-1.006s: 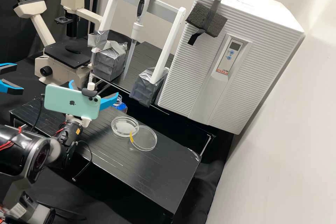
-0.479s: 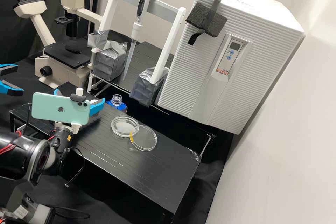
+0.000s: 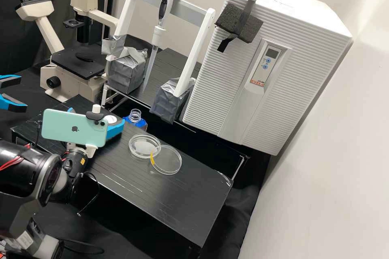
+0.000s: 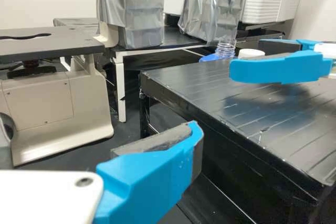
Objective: Close the bottle
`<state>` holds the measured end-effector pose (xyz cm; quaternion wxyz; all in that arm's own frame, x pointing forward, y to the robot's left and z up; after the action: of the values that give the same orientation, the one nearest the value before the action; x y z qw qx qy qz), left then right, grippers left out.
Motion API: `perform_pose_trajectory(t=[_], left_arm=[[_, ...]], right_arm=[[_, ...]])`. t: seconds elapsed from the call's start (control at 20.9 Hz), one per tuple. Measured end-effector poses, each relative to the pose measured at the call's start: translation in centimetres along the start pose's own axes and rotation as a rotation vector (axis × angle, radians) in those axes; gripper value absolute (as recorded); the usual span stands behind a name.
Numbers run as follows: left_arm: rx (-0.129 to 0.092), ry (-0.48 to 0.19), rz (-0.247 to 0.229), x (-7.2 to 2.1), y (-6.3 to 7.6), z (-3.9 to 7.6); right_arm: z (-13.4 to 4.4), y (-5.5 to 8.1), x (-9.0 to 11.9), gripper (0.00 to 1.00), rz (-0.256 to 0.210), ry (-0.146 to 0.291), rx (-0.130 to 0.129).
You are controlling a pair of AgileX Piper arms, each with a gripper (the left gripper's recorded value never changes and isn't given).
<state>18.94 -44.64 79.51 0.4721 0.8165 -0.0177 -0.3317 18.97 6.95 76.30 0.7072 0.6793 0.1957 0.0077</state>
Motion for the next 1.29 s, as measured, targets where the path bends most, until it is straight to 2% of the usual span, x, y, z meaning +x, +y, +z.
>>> perform_pose_trajectory(t=[0.38, 0.43, 1.29], left_arm=[[0.001, -0.008, -0.003, 0.09, -0.03, 0.13], [0.001, -0.008, -0.003, 0.09, -0.03, 0.13], [0.005, -0.008, -0.003, 0.09, -0.03, 0.13]], right_arm=[[0.58, -0.38, 0.23, 1.0, -0.017, -0.031, 0.005], [0.58, -0.38, 0.23, 0.0, -0.017, -0.031, 0.005], [0.76, -0.22, 0.27, 0.0, -0.009, -0.04, 0.005]])
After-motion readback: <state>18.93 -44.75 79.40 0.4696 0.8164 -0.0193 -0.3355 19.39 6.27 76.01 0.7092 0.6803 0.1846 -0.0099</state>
